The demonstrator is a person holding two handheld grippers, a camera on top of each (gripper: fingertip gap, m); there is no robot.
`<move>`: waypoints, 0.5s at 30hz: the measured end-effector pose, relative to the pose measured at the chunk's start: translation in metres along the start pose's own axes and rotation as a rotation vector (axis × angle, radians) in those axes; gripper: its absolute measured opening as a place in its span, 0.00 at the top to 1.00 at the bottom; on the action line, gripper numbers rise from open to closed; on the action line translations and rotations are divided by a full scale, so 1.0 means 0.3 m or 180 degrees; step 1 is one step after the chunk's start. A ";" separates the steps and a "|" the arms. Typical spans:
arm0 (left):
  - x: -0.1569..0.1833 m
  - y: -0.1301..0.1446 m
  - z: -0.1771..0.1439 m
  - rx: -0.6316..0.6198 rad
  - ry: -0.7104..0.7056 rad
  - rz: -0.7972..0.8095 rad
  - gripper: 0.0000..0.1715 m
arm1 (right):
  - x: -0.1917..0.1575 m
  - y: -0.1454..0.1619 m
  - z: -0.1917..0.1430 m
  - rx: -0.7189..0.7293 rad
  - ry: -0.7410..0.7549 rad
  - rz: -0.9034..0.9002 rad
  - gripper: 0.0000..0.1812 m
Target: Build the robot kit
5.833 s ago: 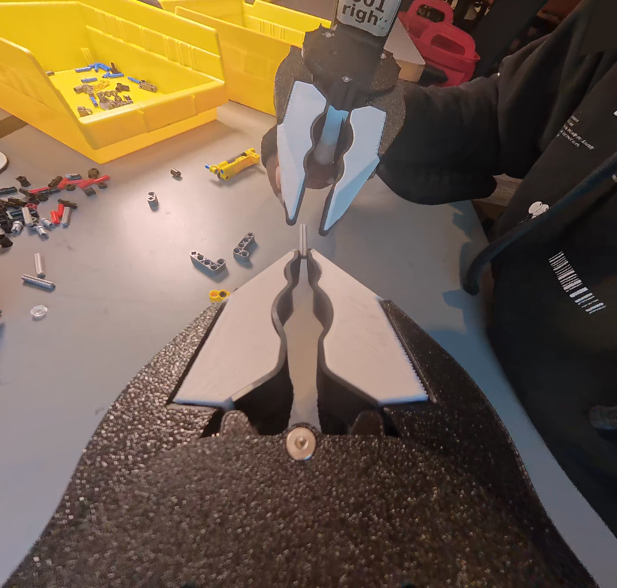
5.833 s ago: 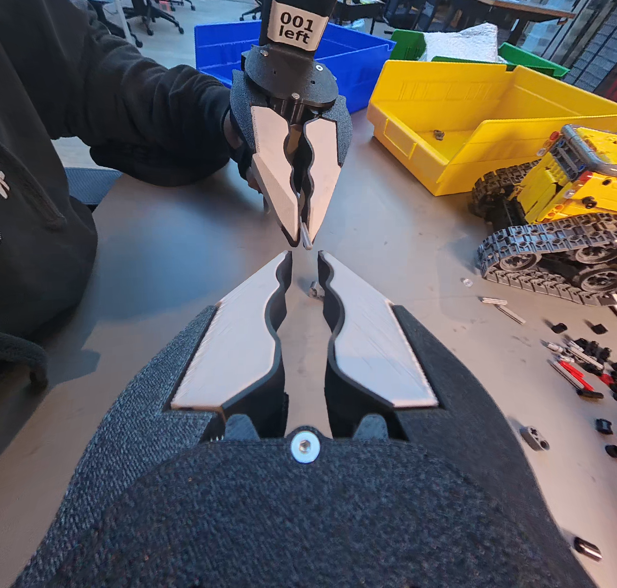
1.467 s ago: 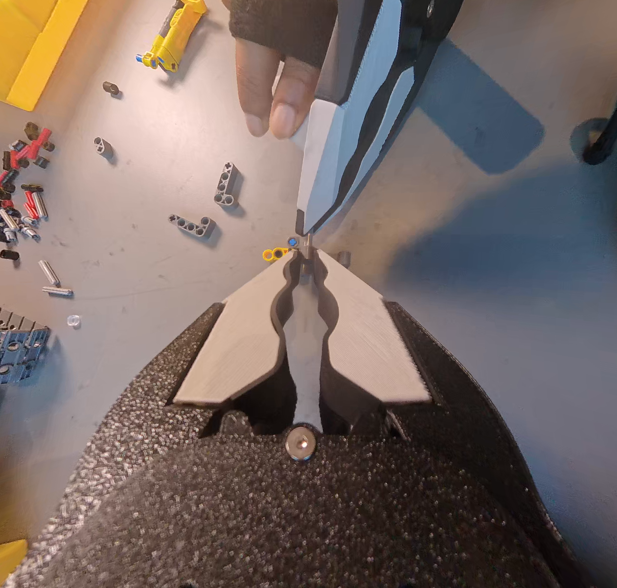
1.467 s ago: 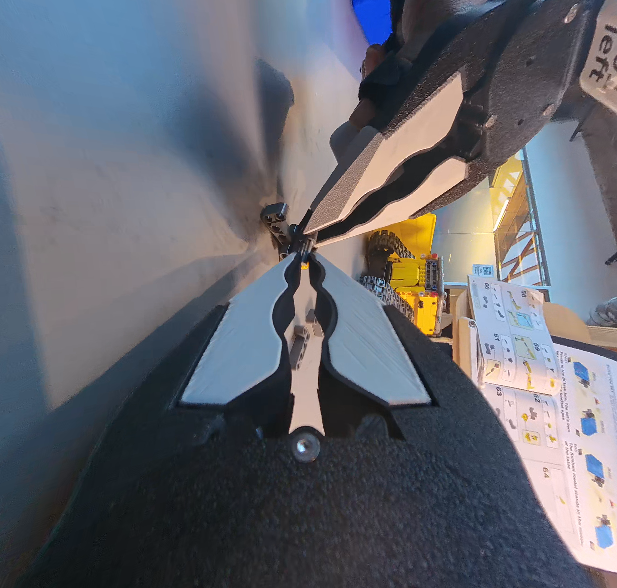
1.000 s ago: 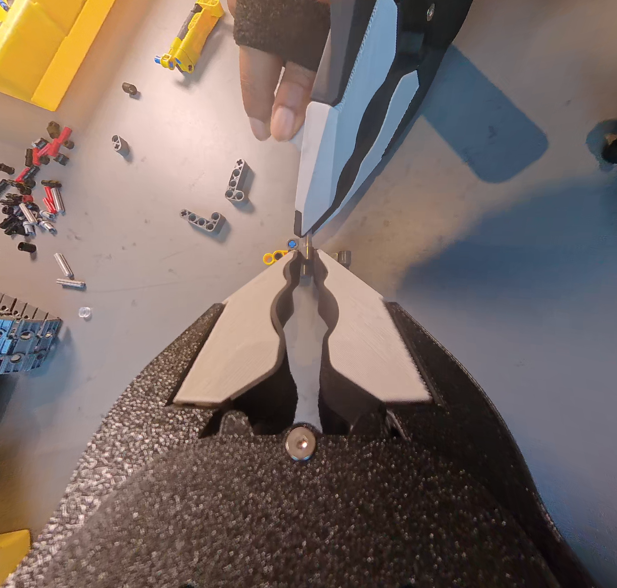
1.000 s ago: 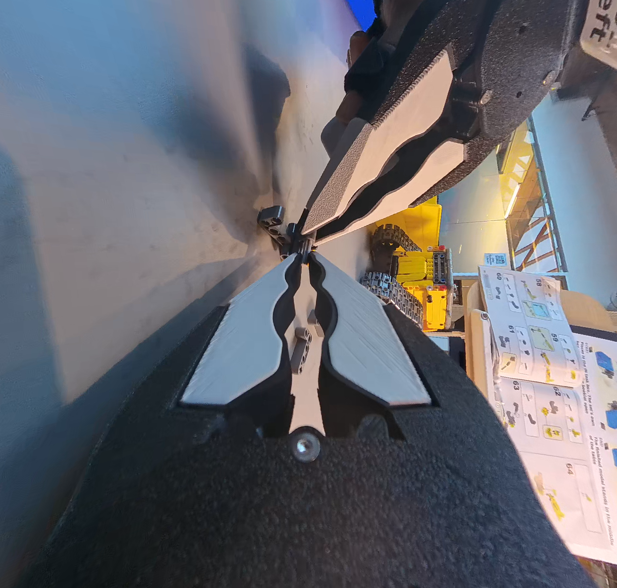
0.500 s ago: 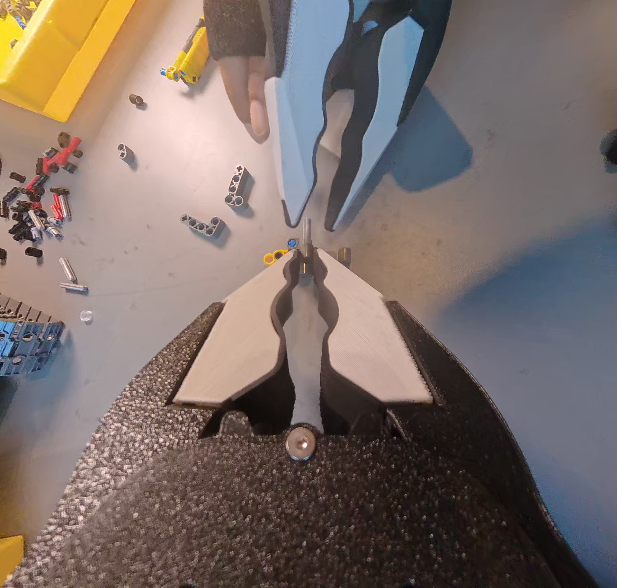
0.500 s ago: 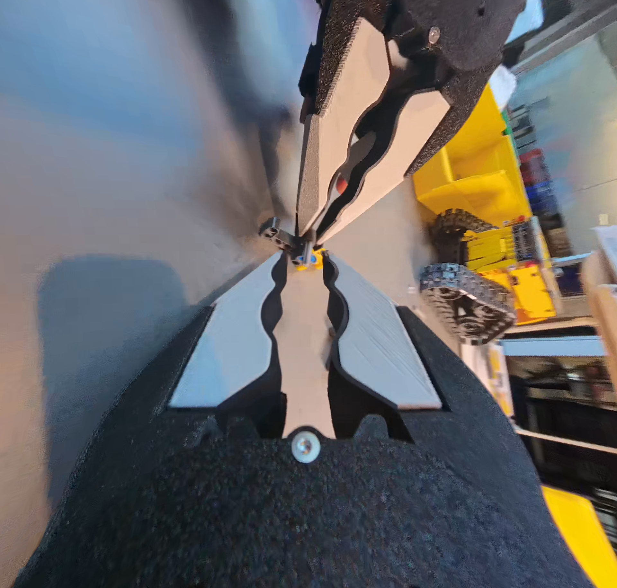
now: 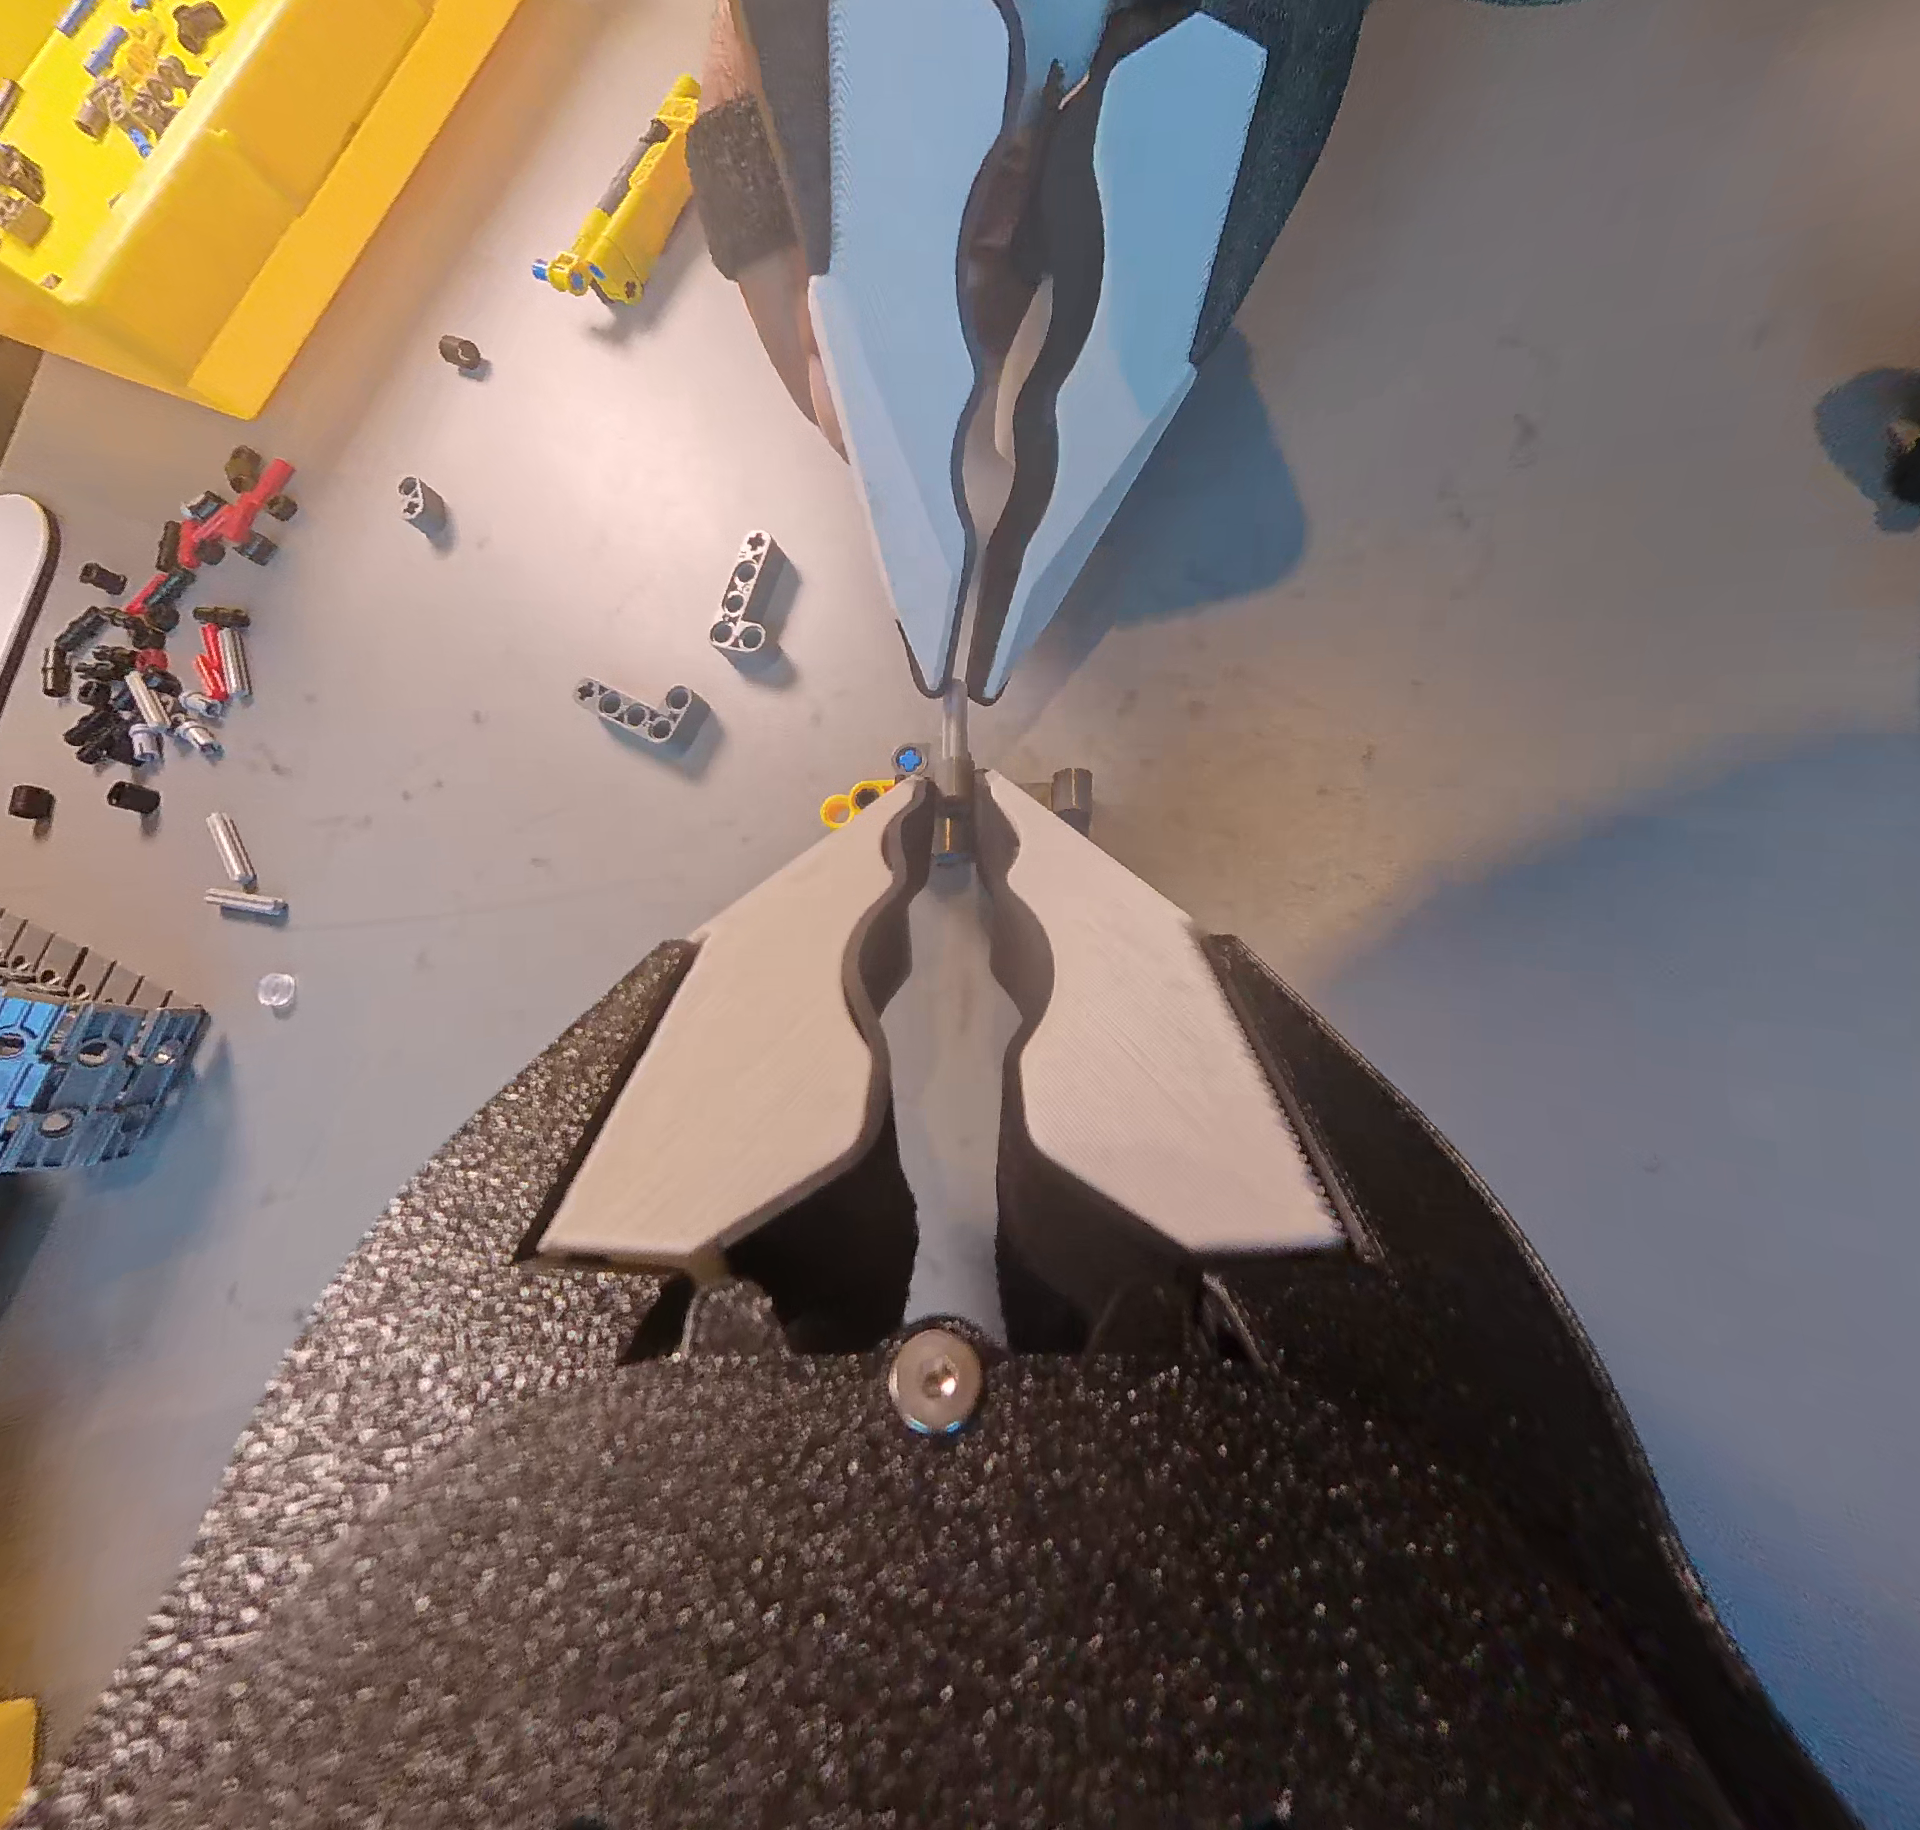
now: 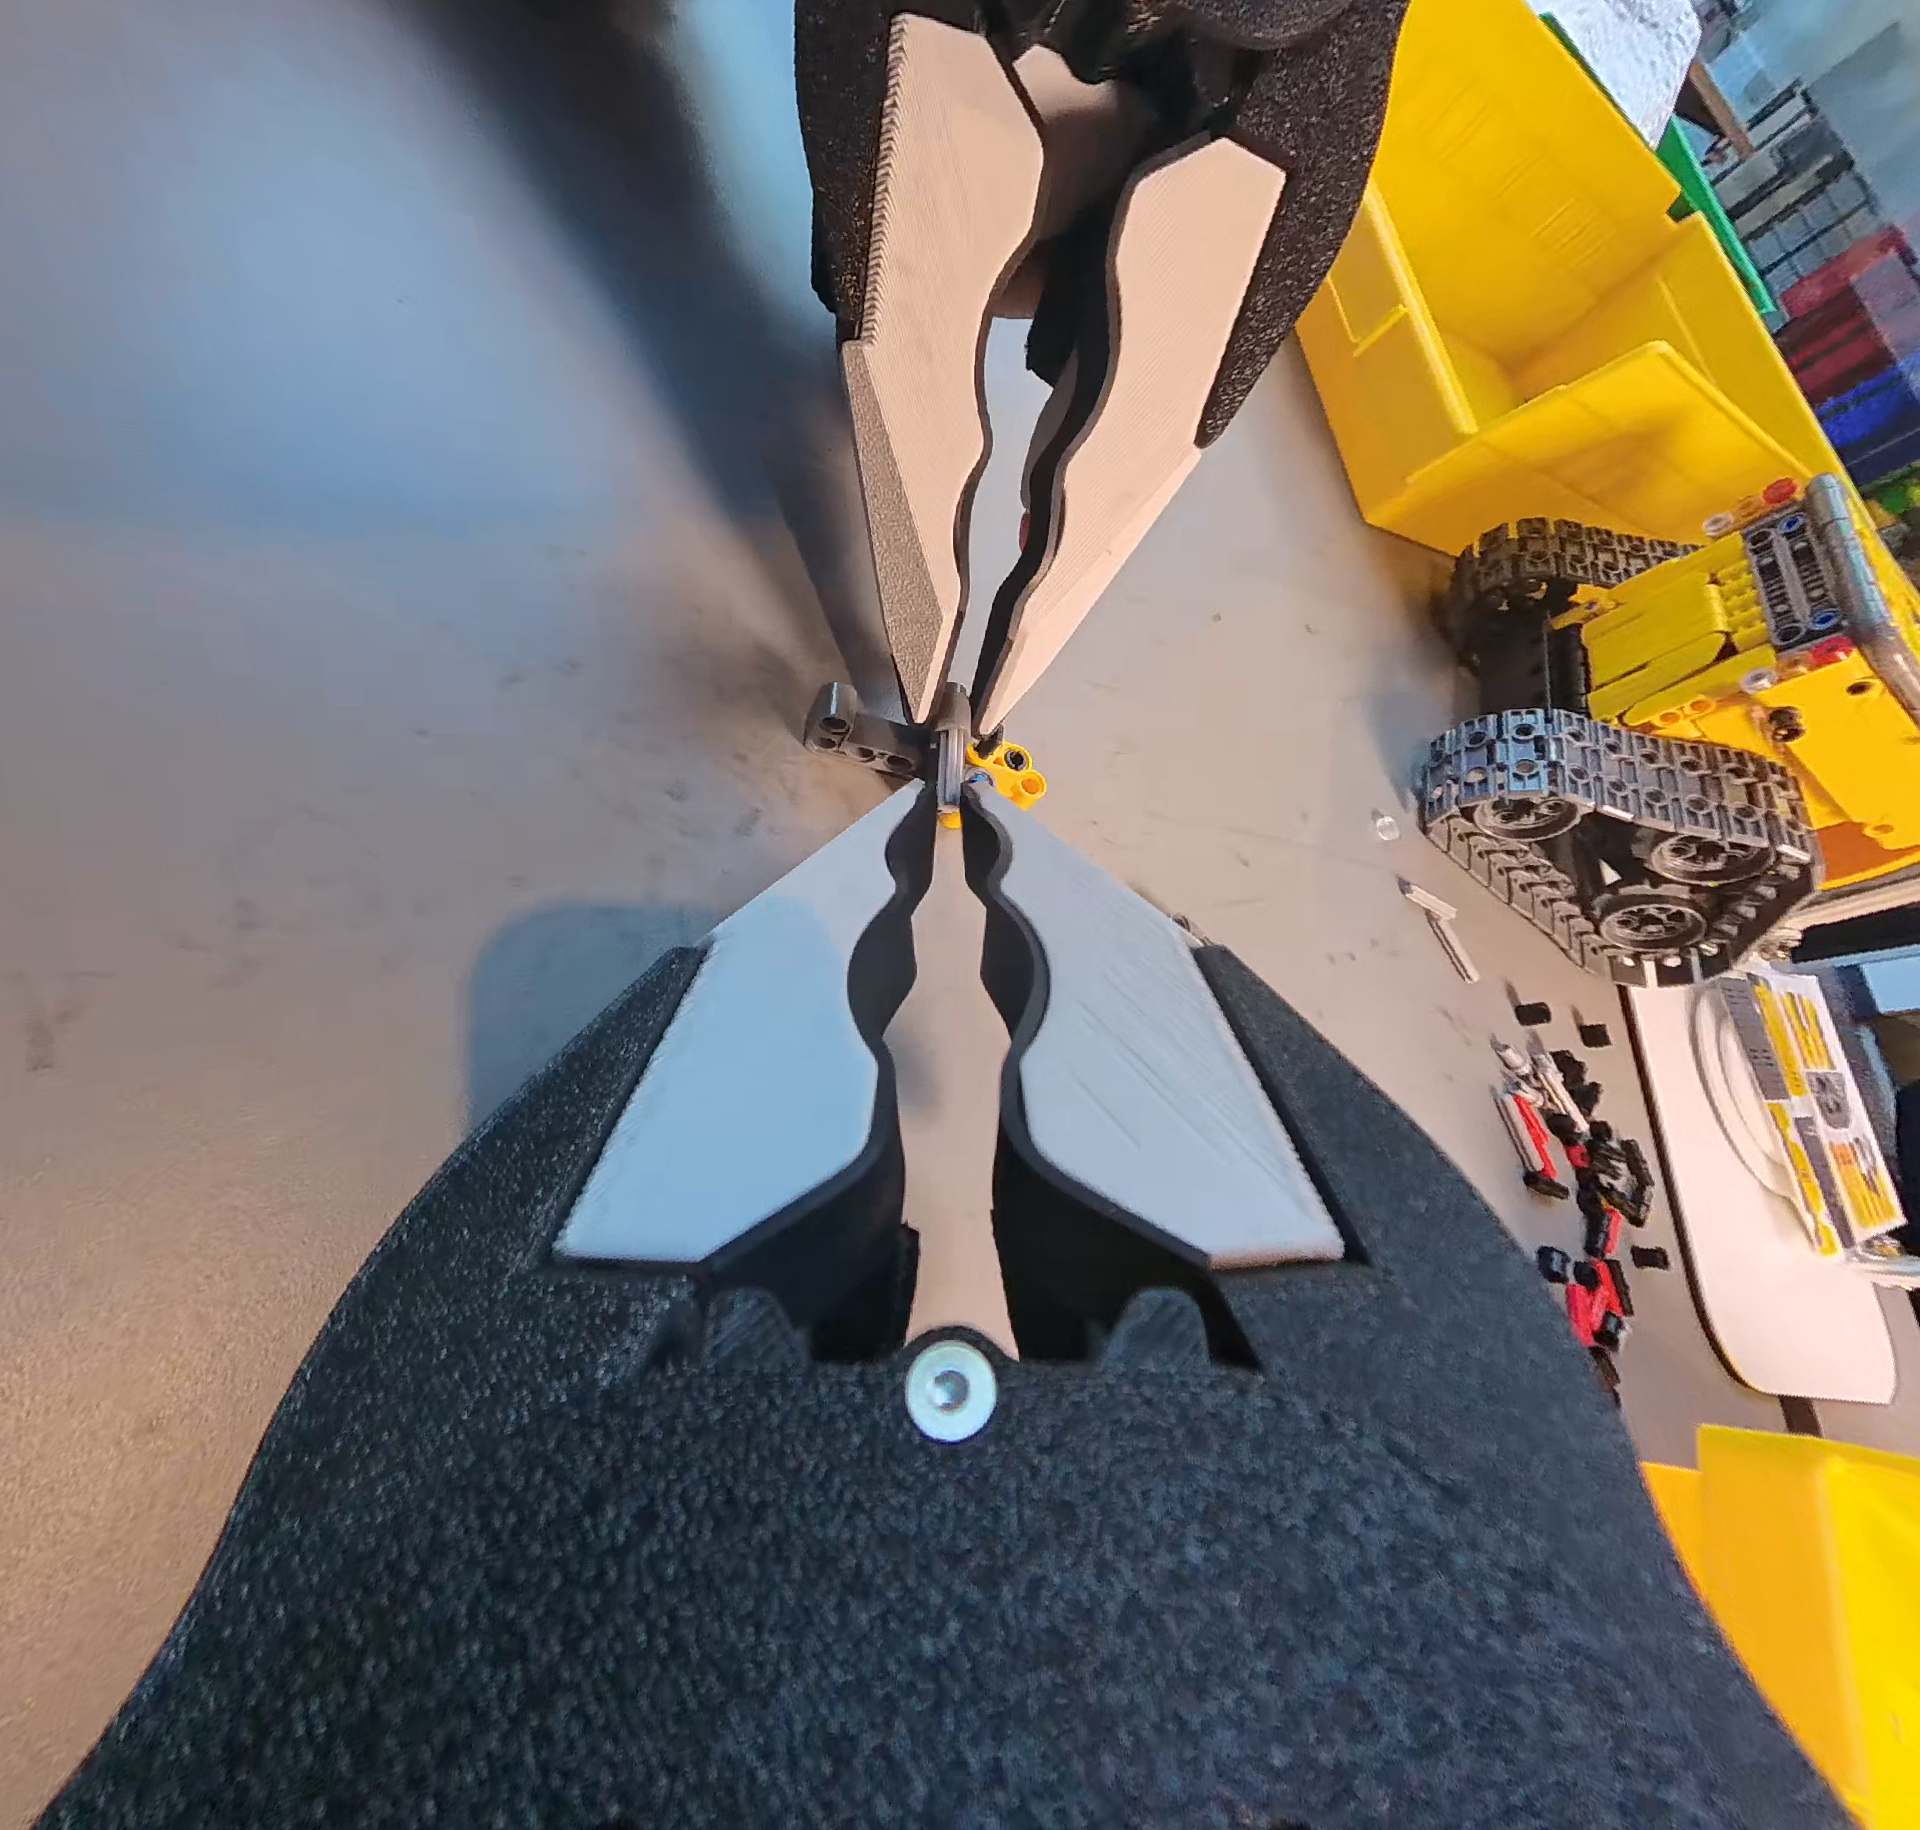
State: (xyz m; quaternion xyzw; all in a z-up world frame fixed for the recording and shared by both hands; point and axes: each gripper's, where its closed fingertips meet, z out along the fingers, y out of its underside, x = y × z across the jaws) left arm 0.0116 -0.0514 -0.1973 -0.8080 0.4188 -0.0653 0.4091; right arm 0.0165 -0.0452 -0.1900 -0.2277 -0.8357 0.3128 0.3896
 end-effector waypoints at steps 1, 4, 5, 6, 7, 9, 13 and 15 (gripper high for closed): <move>0.000 0.000 0.000 0.0003 -0.0004 0.0004 0.96 | 0.001 0.000 0.000 0.0007 0.0000 0.0017 0.98; 0.000 0.000 0.001 0.0001 -0.0034 0.0046 0.96 | 0.000 0.004 0.000 0.0018 -0.0025 0.0090 0.97; 0.000 0.000 0.001 0.0007 -0.0033 0.0042 0.96 | 0.000 0.005 0.001 0.0025 -0.0028 0.0105 0.98; 0.000 -0.001 0.001 0.0018 -0.0027 0.0031 0.96 | 0.000 0.004 0.002 0.0041 -0.0032 0.0120 0.98; 0.000 -0.001 0.001 0.0032 -0.0019 0.0020 0.96 | -0.001 0.003 0.002 0.0053 -0.0043 0.0139 0.98; 0.000 -0.001 0.001 0.0063 -0.0016 0.0010 0.96 | -0.001 0.002 0.003 0.0061 -0.0066 0.0151 0.98; 0.000 -0.003 0.001 0.0129 -0.0017 0.0023 0.96 | -0.001 0.000 0.004 0.0072 -0.0065 0.0112 0.98; 0.000 -0.003 0.001 0.0167 -0.0029 0.0038 0.97 | -0.001 -0.002 0.006 0.0074 -0.0074 0.0113 0.98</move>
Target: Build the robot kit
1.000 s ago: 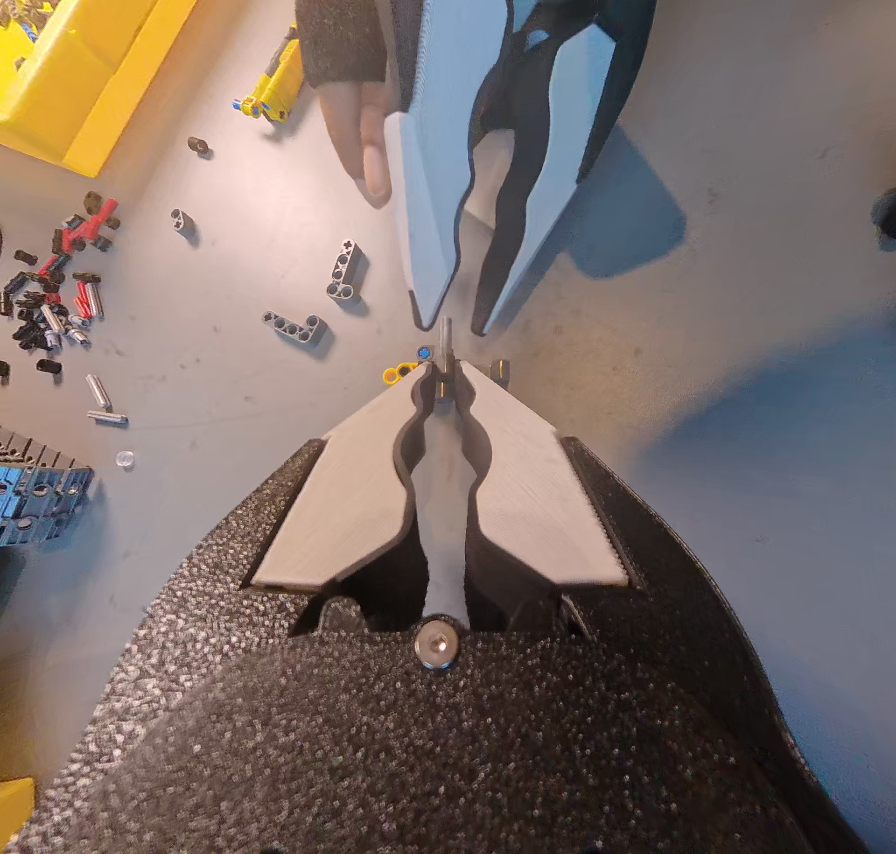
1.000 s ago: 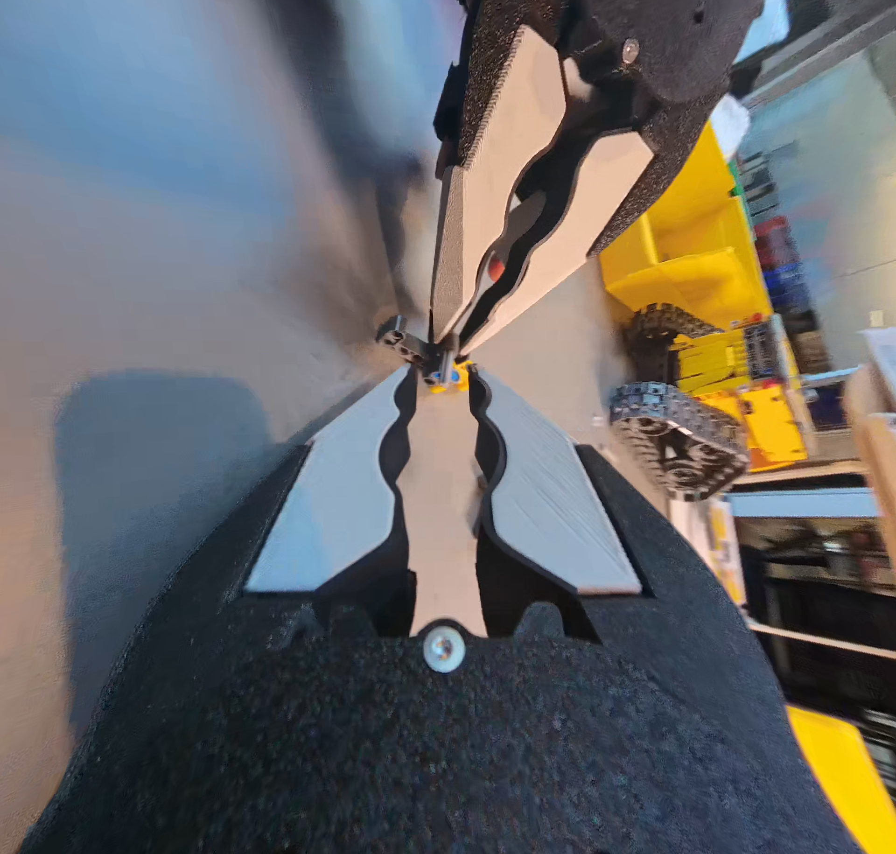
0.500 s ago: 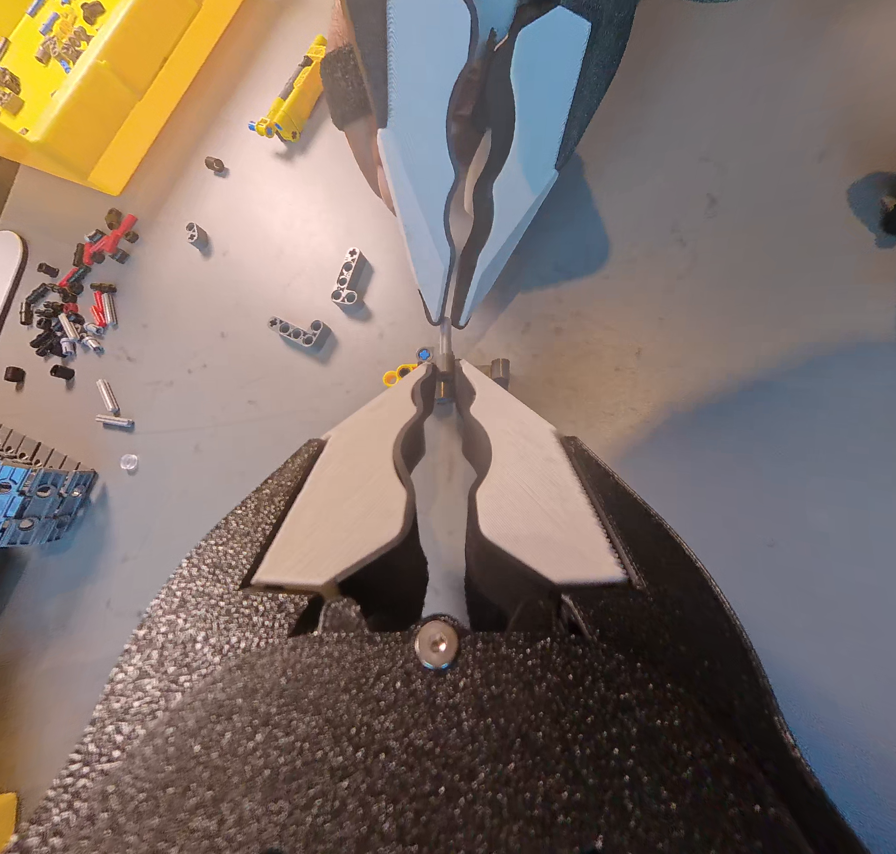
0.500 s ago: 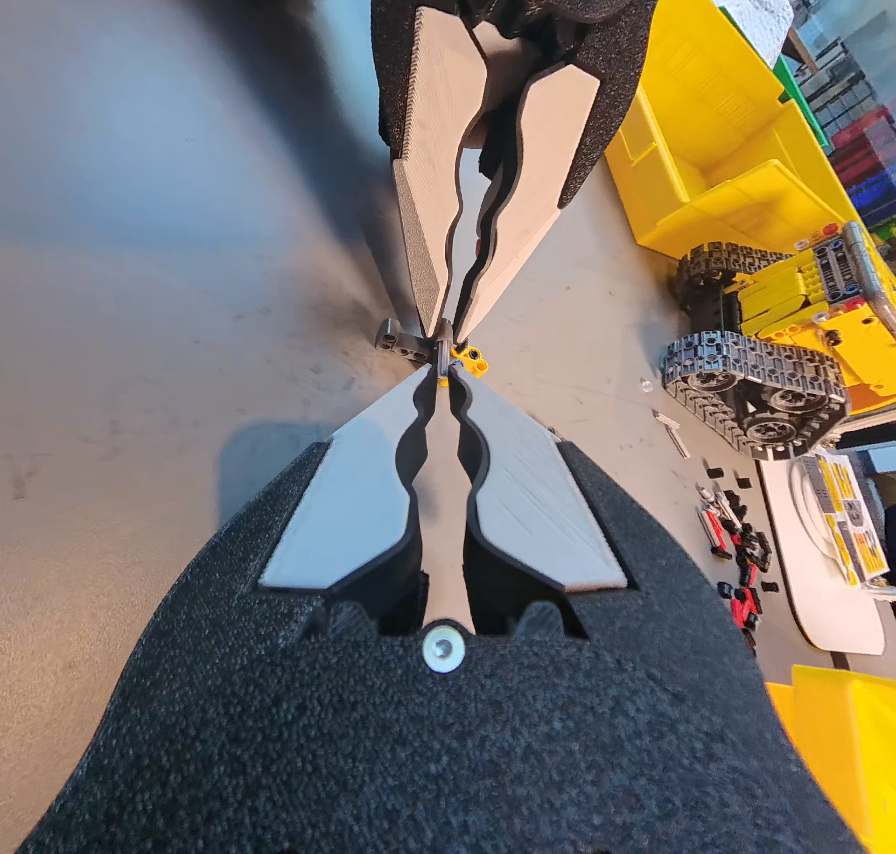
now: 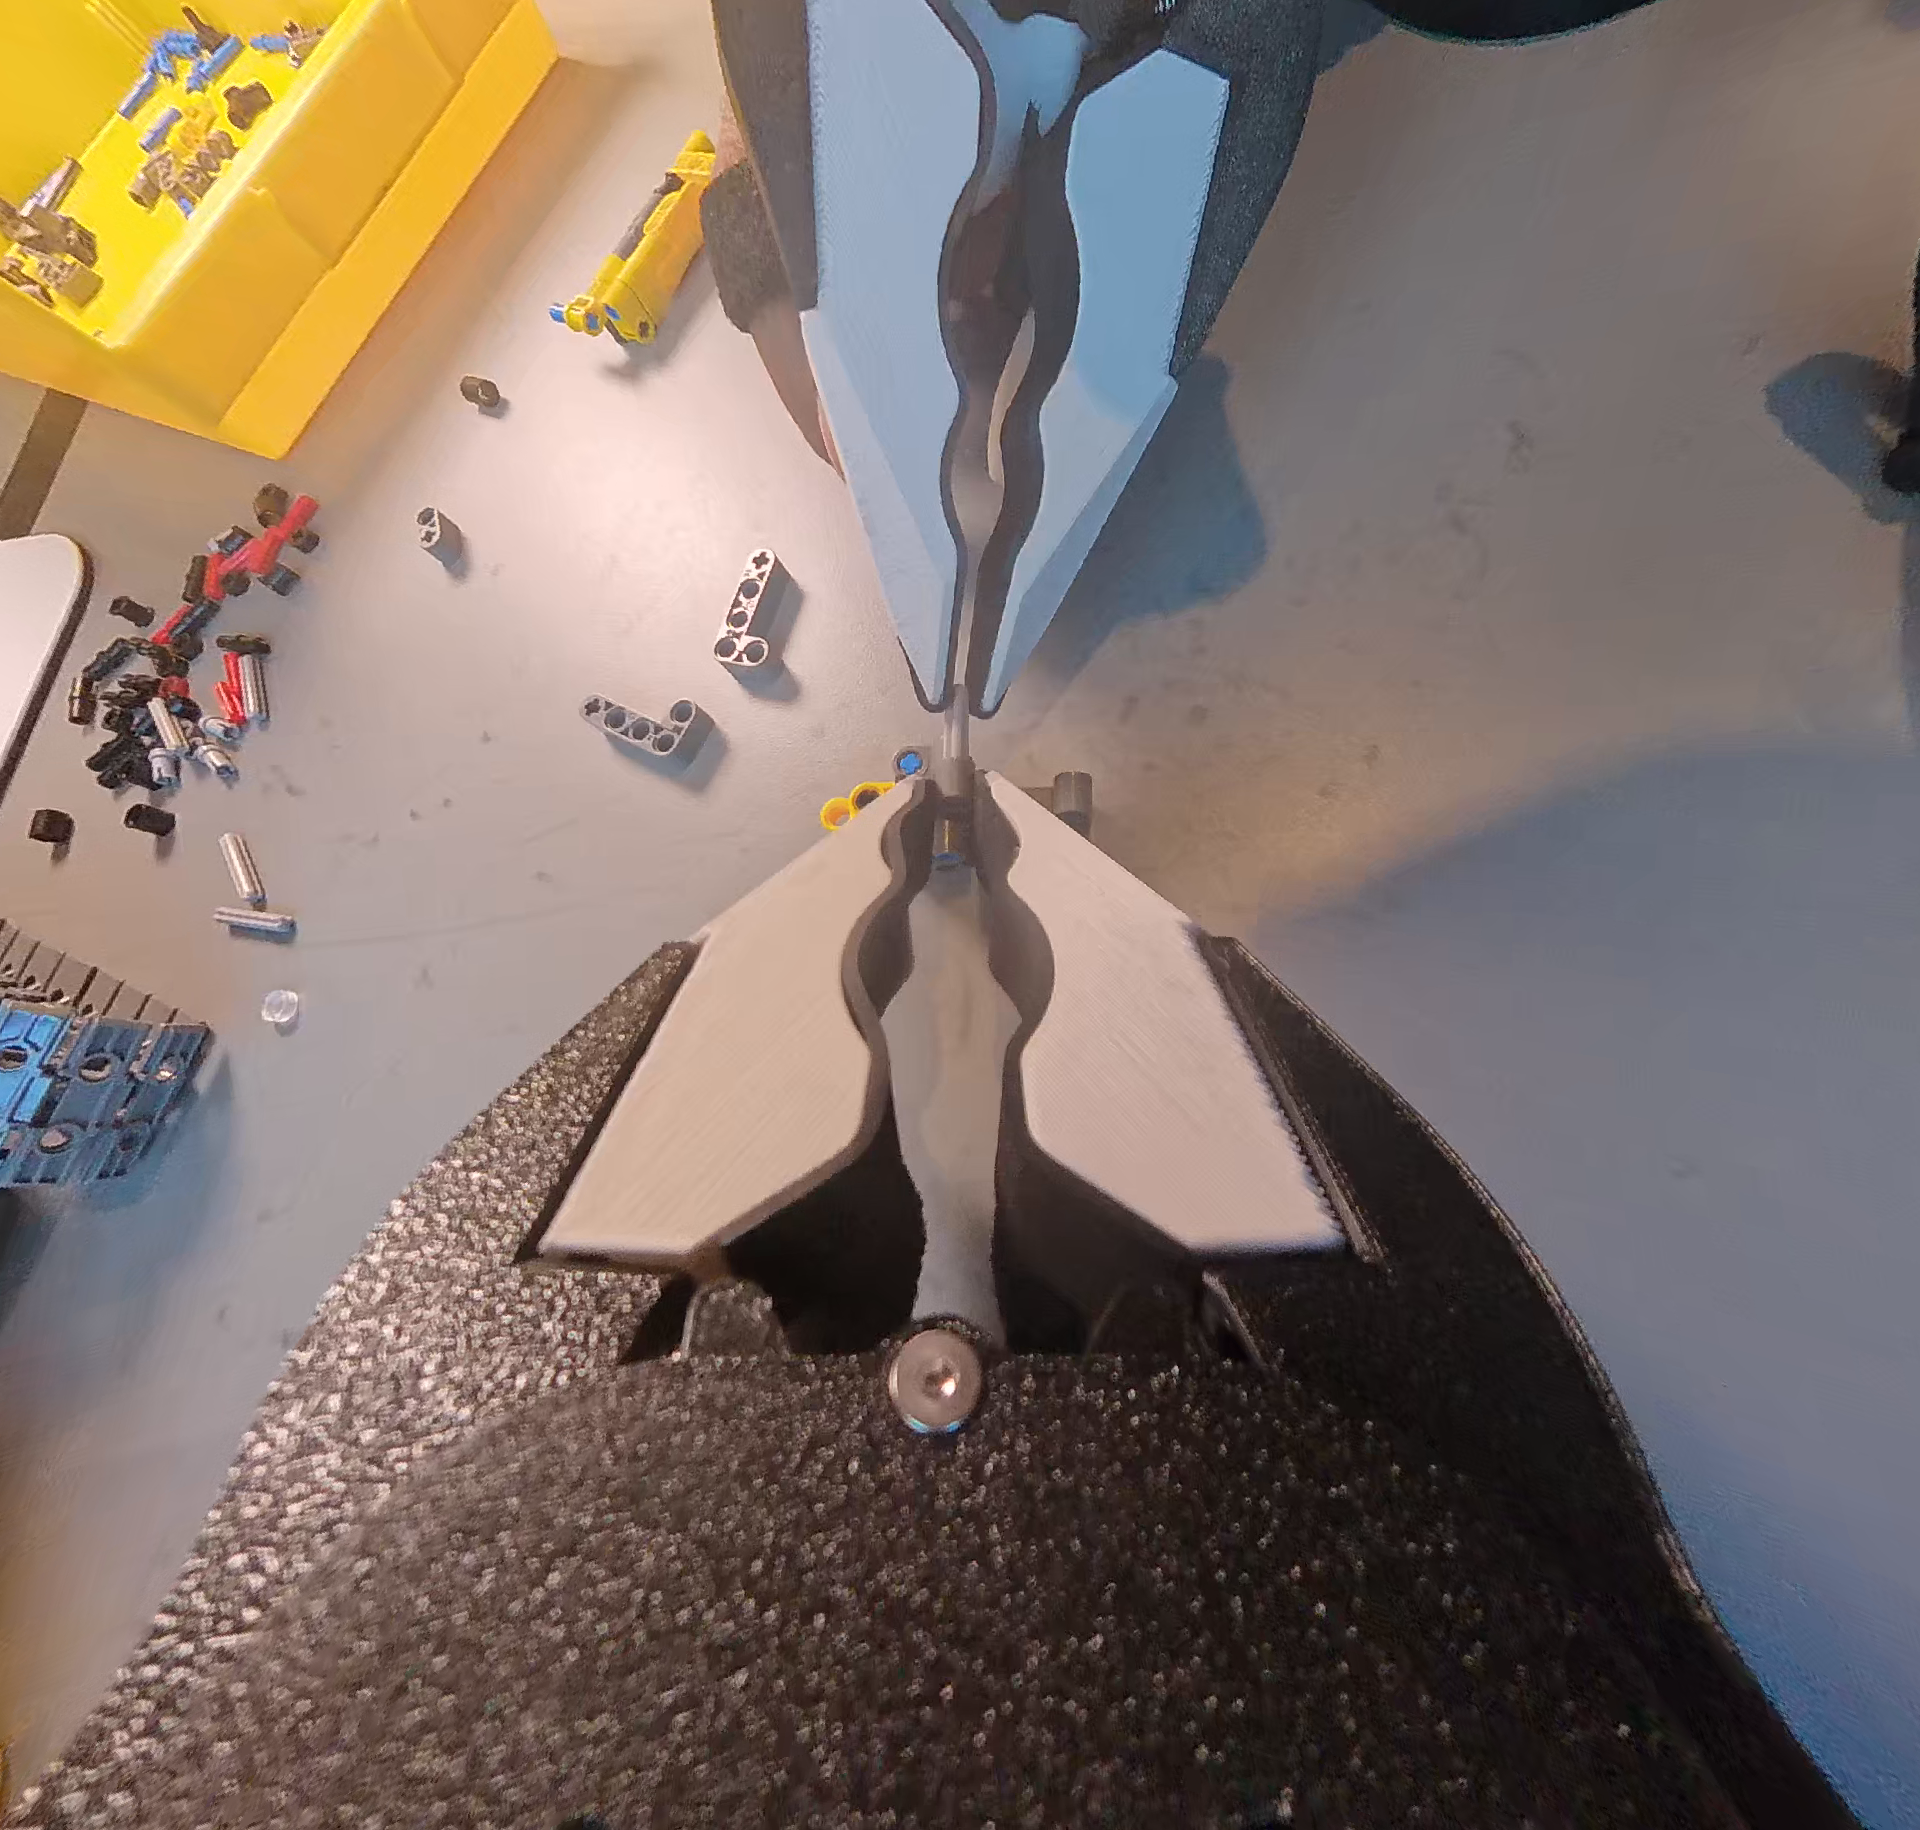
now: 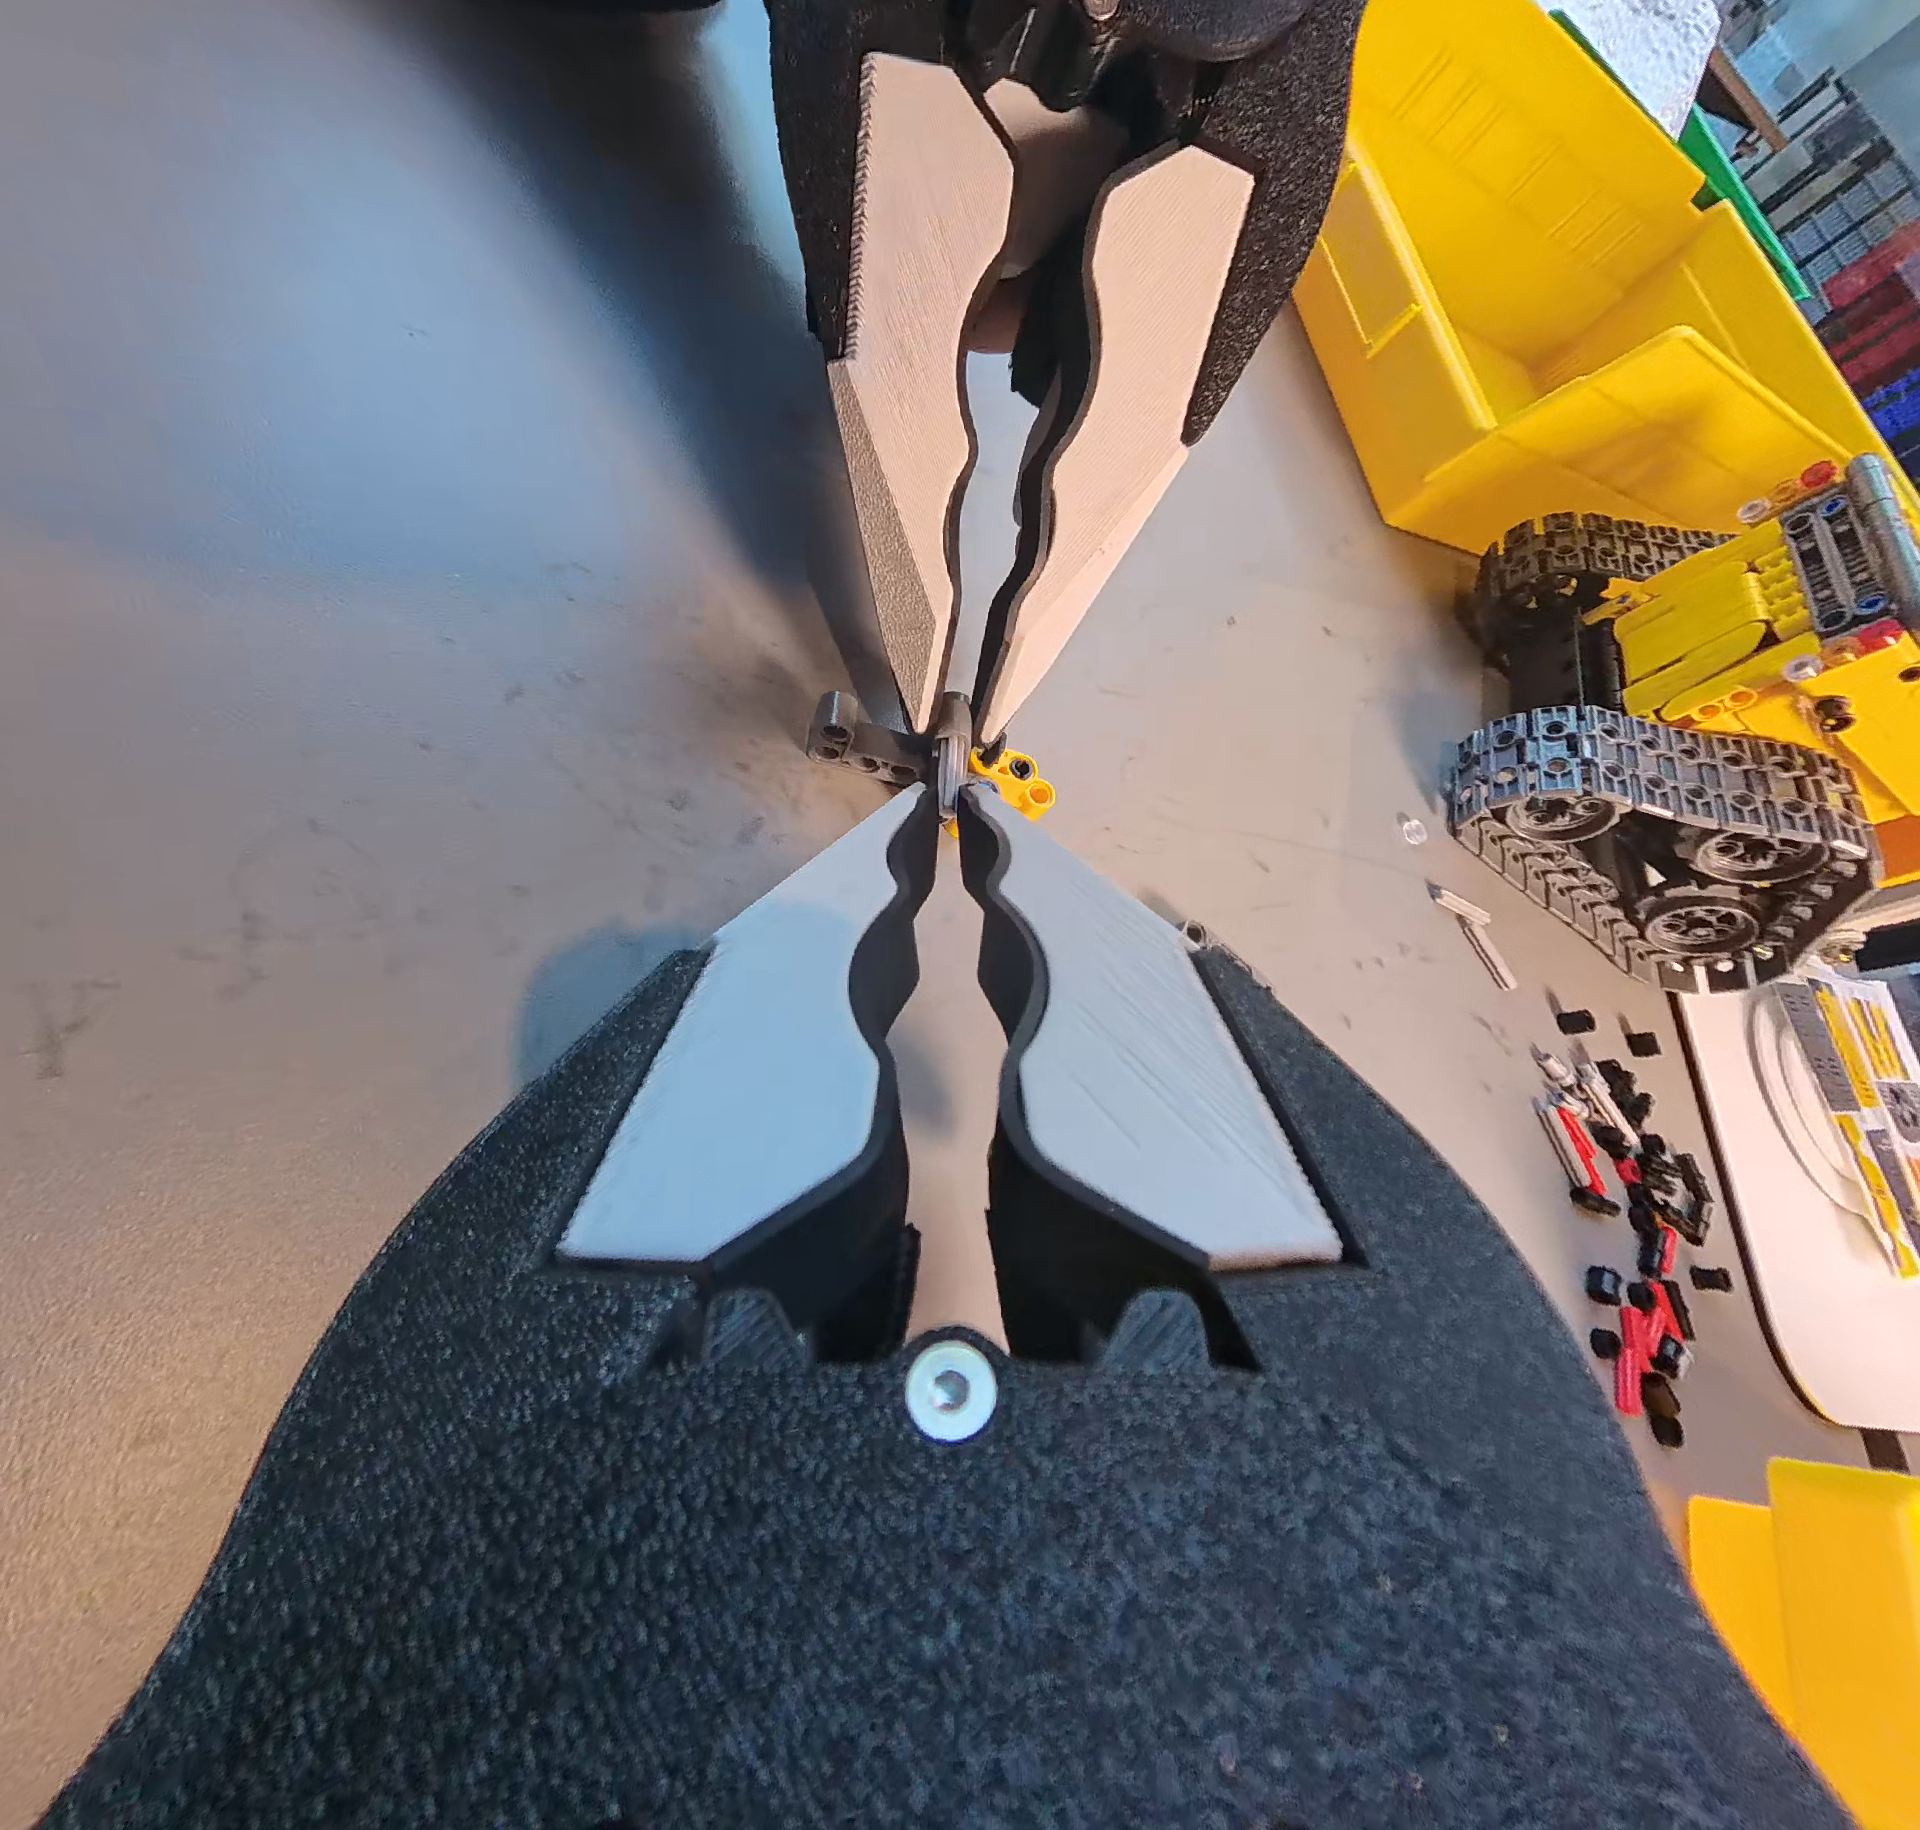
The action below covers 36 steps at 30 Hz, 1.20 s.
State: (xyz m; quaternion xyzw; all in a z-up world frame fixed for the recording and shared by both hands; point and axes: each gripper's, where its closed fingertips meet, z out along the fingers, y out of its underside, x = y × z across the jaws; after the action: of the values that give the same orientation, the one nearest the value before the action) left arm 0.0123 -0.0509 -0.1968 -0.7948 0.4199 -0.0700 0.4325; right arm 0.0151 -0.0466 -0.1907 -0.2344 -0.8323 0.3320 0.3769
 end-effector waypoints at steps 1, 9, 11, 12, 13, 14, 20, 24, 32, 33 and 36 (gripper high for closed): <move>0.000 0.000 0.000 -0.0002 -0.0015 0.0030 0.97 | 0.000 -0.001 0.002 0.0001 -0.0006 0.0001 0.99; 0.004 0.002 -0.001 -0.0032 -0.0006 0.0111 0.96 | -0.005 -0.015 0.024 0.0021 -0.0084 -0.0011 0.99; 0.004 0.002 -0.001 -0.0037 0.0016 0.0121 0.96 | -0.005 -0.014 0.022 0.0027 -0.0091 -0.0014 0.99; 0.004 0.002 -0.001 -0.0041 0.0022 0.0133 0.96 | -0.005 -0.013 0.021 0.0032 -0.0098 -0.0014 0.99; 0.004 0.002 -0.001 -0.0042 0.0024 0.0142 0.96 | -0.005 -0.013 0.020 0.0037 -0.0105 -0.0011 0.99; 0.004 0.002 -0.001 -0.0041 0.0024 0.0142 0.96 | -0.005 -0.012 0.019 0.0040 -0.0112 -0.0009 0.99; 0.003 0.002 0.000 -0.0051 0.0026 0.0147 0.96 | -0.006 -0.010 0.015 0.0036 -0.0124 -0.0007 0.99; 0.004 0.002 0.000 -0.0055 0.0025 0.0139 0.96 | -0.007 -0.009 0.014 0.0037 -0.0122 -0.0011 0.99; 0.005 0.000 0.001 -0.0060 0.0015 0.0112 0.96 | 0.000 -0.021 0.010 0.0051 -0.0071 0.0021 0.96; 0.005 0.000 0.001 -0.0066 0.0011 0.0114 0.96 | -0.001 -0.020 0.011 0.0049 -0.0087 0.0045 0.96; 0.005 0.000 0.001 -0.0071 0.0001 0.0116 0.96 | -0.007 -0.012 0.024 -0.0020 -0.0112 0.0012 0.97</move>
State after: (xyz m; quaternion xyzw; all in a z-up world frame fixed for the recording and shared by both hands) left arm 0.0134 -0.0518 -0.1975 -0.7918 0.4351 -0.0576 0.4247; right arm 0.0103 -0.0532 -0.1926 -0.2312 -0.8394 0.3342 0.3609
